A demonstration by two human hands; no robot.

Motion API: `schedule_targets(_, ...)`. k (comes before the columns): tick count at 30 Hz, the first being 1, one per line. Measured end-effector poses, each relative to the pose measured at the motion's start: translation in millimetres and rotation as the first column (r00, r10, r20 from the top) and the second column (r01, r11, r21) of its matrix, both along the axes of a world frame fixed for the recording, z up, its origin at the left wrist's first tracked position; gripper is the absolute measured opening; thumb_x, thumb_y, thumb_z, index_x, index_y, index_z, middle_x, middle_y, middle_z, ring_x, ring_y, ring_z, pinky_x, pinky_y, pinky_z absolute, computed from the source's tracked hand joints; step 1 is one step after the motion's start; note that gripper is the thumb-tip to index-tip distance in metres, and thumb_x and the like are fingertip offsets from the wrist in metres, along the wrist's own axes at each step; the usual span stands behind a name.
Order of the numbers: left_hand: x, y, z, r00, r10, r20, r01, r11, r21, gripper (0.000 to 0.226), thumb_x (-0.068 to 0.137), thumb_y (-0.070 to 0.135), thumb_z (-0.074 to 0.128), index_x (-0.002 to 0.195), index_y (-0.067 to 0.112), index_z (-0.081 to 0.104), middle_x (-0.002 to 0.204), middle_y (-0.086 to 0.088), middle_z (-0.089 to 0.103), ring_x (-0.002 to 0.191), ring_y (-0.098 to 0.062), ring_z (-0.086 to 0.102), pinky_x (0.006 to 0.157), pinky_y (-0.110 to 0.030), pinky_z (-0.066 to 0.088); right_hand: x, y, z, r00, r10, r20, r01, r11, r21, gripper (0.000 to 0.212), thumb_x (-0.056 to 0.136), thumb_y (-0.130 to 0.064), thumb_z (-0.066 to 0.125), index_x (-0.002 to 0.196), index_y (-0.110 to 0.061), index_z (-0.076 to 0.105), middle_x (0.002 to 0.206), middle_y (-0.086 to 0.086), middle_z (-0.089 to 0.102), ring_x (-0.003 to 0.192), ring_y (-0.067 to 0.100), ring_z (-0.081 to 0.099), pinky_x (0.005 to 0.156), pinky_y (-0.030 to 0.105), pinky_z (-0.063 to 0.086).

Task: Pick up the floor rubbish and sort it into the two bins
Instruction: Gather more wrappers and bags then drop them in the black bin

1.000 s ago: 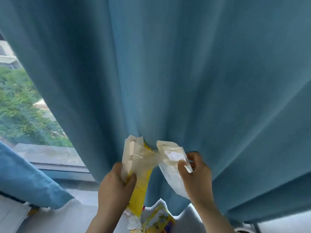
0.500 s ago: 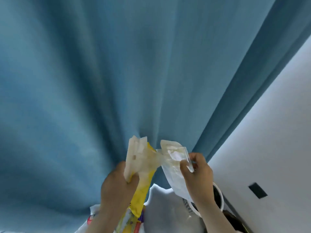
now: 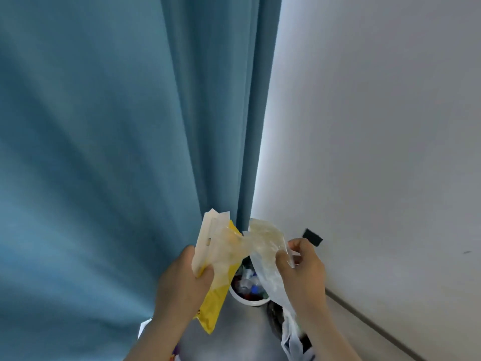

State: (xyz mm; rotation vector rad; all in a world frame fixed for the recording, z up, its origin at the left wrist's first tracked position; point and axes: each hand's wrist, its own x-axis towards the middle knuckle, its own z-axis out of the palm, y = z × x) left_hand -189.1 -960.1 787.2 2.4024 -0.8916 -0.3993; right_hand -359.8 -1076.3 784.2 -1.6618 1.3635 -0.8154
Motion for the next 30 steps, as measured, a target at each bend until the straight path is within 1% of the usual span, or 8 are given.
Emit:
schedule_targets(6,-33.8,-45.2,-11.7,0.987,-0.155,-0.039,0.157,0.986,0.050,0.023,0.079,0.034,0.060,0.080,0.017,0.044,0.068,-0.002,0.056,0.069,-0.026,0.056,0.059,-0.035,0.047,-59.2,-19.0,-8.7,0.988,-0.152,-0.016,0.152,0.986,0.067,0.013,0.084,-0.015,0.063,0.085,-0.017,0.050,0.063,-0.004,0.056,0.054,0.011,0.049,0.048,0.017,0.035)
schedule_targets(9,-47.6,-65.0,-16.6,0.972,-0.233,-0.020,0.233,0.968,0.090,0.026,0.081,0.033,0.059,0.075,0.017,0.039,0.067,-0.002,0.054,0.067,-0.027,0.053,0.054,-0.033,0.039,-81.2,-24.9,-18.9,0.969,-0.247,-0.026,0.248,0.965,0.089,0.014,0.083,-0.014,0.061,0.082,-0.019,0.048,0.058,-0.004,0.054,0.052,0.012,0.046,0.049,0.023,0.036)
schedule_targets(12,-55.3,-82.9,-23.2,0.958,-0.286,-0.009,0.285,0.952,0.107,0.030,0.082,0.033,0.059,0.074,0.016,0.036,0.065,-0.003,0.051,0.063,-0.027,0.048,0.051,-0.031,0.031,-96.9,-29.5,-29.0,0.944,-0.328,-0.028,0.329,0.938,0.112,0.012,0.082,-0.012,0.060,0.079,-0.017,0.048,0.056,-0.003,0.050,0.049,0.011,0.041,0.048,0.020,0.035)
schedule_targets(16,-62.3,-109.5,-39.1,0.933,-0.357,-0.040,0.360,0.926,0.112,0.029,0.084,0.031,0.058,0.071,0.019,0.034,0.064,-0.001,0.048,0.061,-0.024,0.044,0.048,-0.029,0.028,-113.9,-40.2,-46.9,0.906,-0.417,-0.070,0.423,0.897,0.130,0.016,0.084,-0.009,0.059,0.081,-0.020,0.049,0.065,-0.002,0.058,0.058,0.014,0.051,0.052,0.024,0.038)
schedule_targets(19,-58.6,-127.9,-53.9,0.909,-0.409,-0.081,0.416,0.900,0.132,0.031,0.085,0.029,0.057,0.070,0.022,0.030,0.064,0.002,0.044,0.061,-0.023,0.041,0.048,-0.029,0.026,-116.9,-45.7,-57.9,0.882,-0.464,-0.084,0.471,0.868,0.156,0.010,0.086,-0.008,0.057,0.084,-0.016,0.050,0.067,-0.001,0.058,0.056,0.015,0.048,0.051,0.025,0.038)
schedule_targets(22,-51.3,-147.1,-70.3,0.878,-0.467,-0.106,0.479,0.862,0.164,0.023,0.085,0.030,0.056,0.079,0.024,0.035,0.067,0.003,0.048,0.064,-0.024,0.045,0.049,-0.028,0.028,-113.3,-53.0,-70.4,0.852,-0.511,-0.113,0.523,0.836,0.166,0.009,0.086,-0.008,0.057,0.087,-0.016,0.053,0.075,-0.002,0.061,0.062,0.014,0.054,0.052,0.022,0.040)
schedule_targets(24,-46.6,-160.2,-82.6,0.857,-0.501,-0.120,0.515,0.833,0.201,0.023,0.086,0.030,0.055,0.077,0.020,0.037,0.068,0.002,0.050,0.062,-0.022,0.045,0.049,-0.028,0.029,-109.4,-58.6,-81.7,0.820,-0.554,-0.141,0.572,0.797,0.194,0.009,0.086,-0.007,0.056,0.087,-0.015,0.053,0.079,-0.001,0.062,0.066,0.013,0.056,0.054,0.023,0.042)
schedule_targets(30,-38.1,-188.0,-132.5,0.811,-0.563,-0.159,0.584,0.762,0.278,0.018,0.088,0.031,0.053,0.084,0.017,0.043,0.074,0.003,0.050,0.068,-0.022,0.050,0.053,-0.030,0.036,-105.8,-71.9,-126.1,0.764,-0.598,-0.245,0.645,0.723,0.248,0.007,0.086,-0.007,0.055,0.085,-0.013,0.050,0.075,0.004,0.059,0.063,0.016,0.051,0.054,0.026,0.039)
